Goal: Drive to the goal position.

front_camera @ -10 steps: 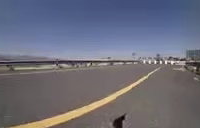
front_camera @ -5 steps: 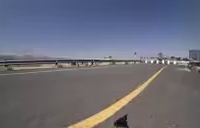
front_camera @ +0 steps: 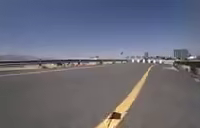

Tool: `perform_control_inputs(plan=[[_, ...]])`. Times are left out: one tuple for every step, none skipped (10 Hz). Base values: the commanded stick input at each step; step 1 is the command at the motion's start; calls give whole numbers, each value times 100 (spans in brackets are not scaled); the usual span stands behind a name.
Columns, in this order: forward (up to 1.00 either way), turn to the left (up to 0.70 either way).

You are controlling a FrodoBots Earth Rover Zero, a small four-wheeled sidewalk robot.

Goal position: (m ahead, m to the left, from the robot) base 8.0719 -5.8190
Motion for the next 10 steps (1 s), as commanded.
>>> perform_control_inputs(plan=[[70,0],[70,0],[70,0],[70,0],[70,0],[70,0],[70,0],[70,0],[70,0],[70,0]])
